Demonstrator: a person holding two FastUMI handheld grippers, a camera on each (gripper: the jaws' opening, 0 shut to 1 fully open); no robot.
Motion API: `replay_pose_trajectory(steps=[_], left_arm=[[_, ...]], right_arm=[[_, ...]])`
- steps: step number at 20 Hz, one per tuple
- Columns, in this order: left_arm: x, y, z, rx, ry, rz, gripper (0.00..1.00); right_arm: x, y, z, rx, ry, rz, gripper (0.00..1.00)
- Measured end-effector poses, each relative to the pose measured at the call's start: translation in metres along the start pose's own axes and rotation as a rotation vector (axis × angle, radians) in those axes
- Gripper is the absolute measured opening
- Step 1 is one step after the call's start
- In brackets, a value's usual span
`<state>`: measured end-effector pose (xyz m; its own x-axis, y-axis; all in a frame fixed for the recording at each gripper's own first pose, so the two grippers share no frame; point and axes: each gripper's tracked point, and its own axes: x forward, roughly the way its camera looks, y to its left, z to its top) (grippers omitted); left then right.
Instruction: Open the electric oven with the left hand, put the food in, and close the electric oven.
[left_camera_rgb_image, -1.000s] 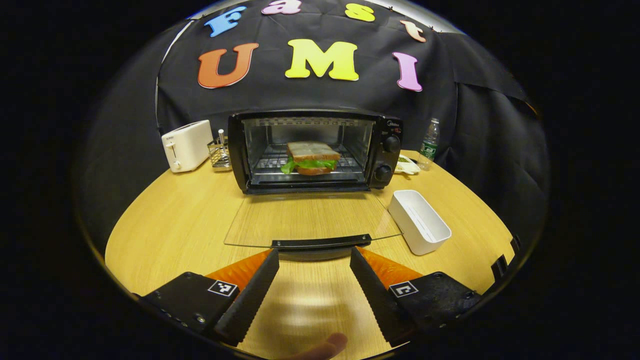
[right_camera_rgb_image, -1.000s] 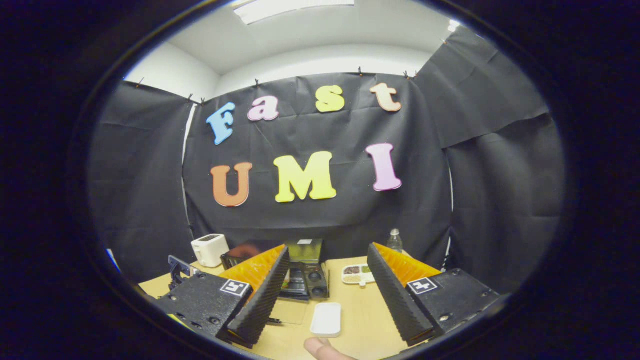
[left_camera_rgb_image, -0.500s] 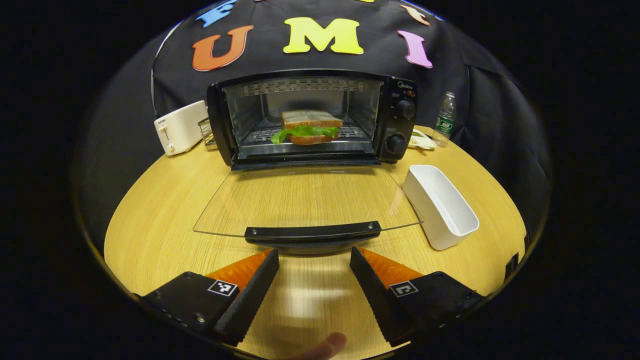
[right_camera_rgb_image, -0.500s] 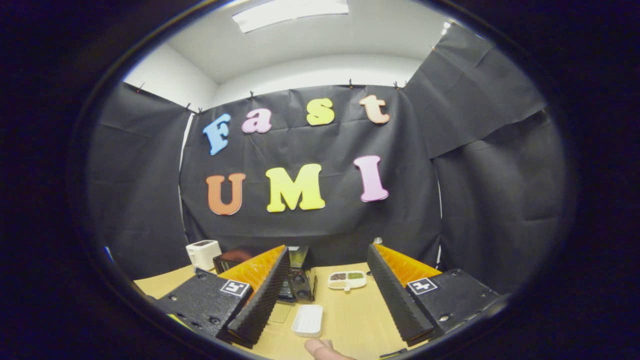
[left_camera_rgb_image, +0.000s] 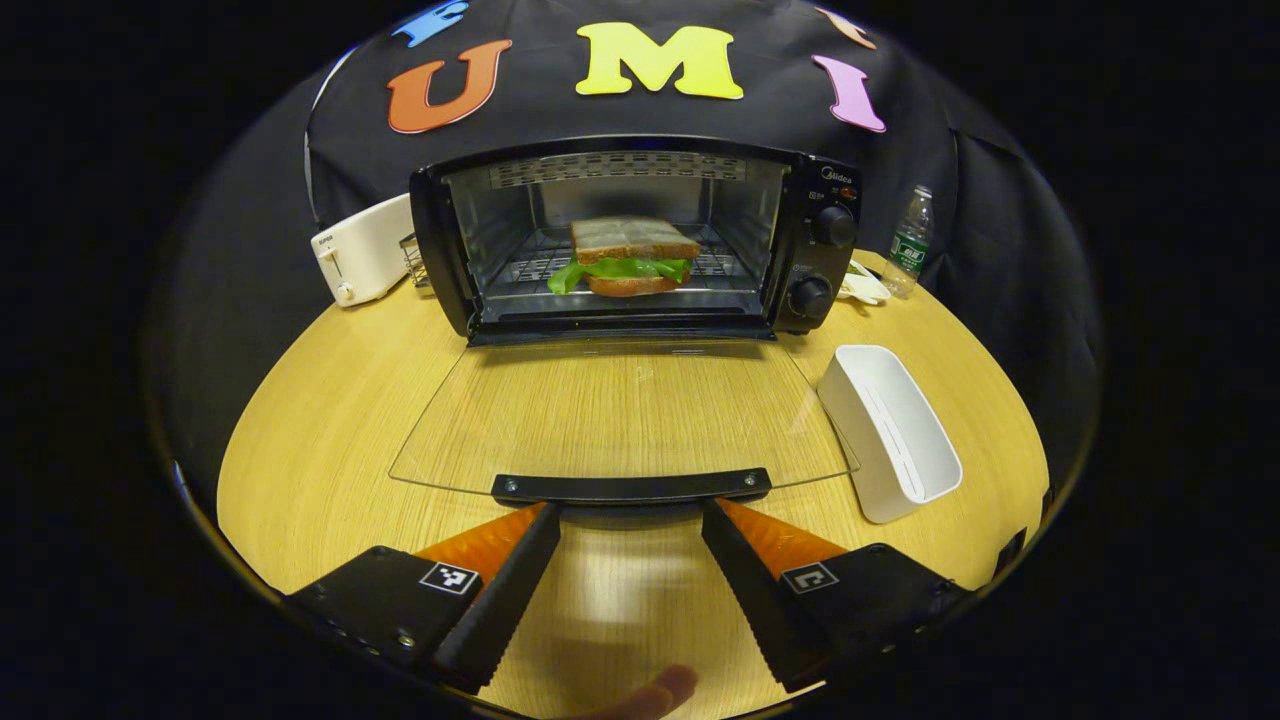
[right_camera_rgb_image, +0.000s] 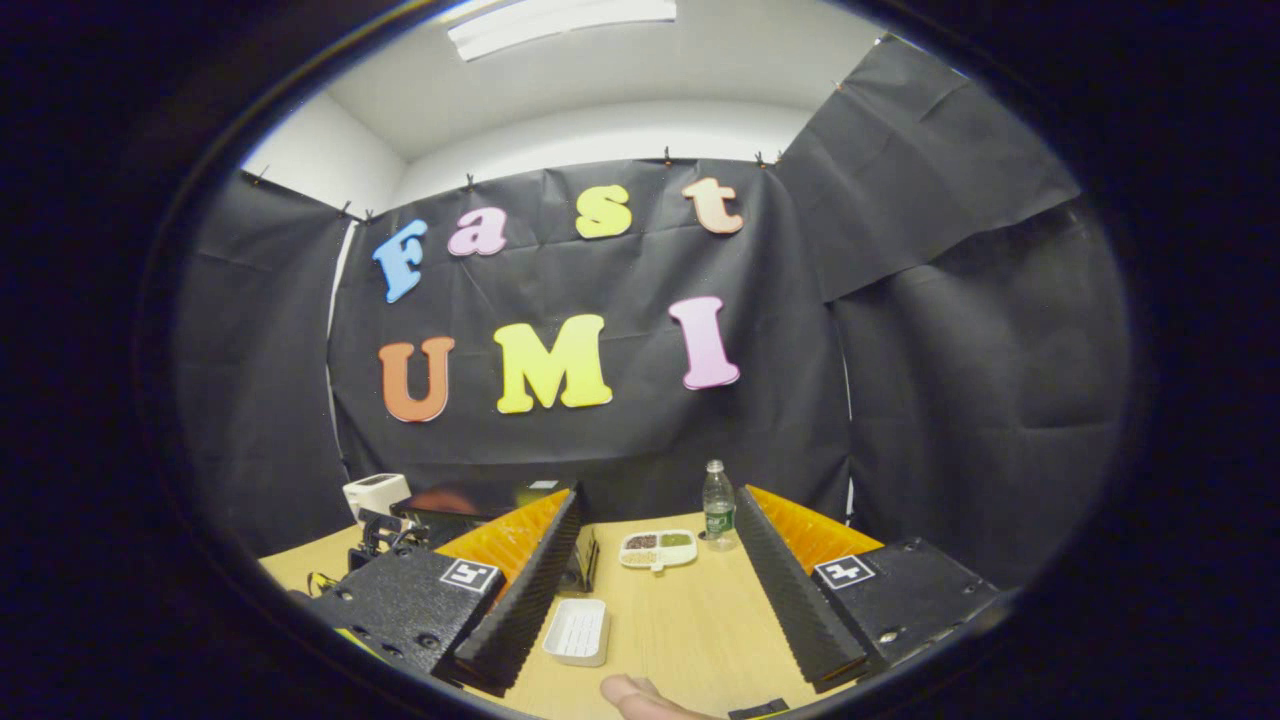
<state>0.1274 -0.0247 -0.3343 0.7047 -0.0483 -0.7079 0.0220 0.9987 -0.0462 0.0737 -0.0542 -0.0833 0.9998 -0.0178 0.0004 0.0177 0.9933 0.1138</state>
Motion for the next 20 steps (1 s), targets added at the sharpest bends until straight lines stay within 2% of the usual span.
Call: replay_pose_trajectory(steps=[8, 14, 20], left_arm=[[-0.011, -0.001, 0.017, -0.004, -0.060, 0.003, 0.94], [-0.028, 0.000, 0.051, 0.003, -0.150, 0.008, 0.94], [-0.042, 0.001, 0.107, -0.004, -0.289, 0.003, 0.95]], right_arm=[[0.013, -0.004, -0.018, 0.033, 0.047, 0.006, 1.00], [0.021, 0.000, -0.025, 0.047, 0.058, 0.028, 0.99], [0.031, 0.008, -0.038, -0.022, 0.082, 0.030, 1.00]])
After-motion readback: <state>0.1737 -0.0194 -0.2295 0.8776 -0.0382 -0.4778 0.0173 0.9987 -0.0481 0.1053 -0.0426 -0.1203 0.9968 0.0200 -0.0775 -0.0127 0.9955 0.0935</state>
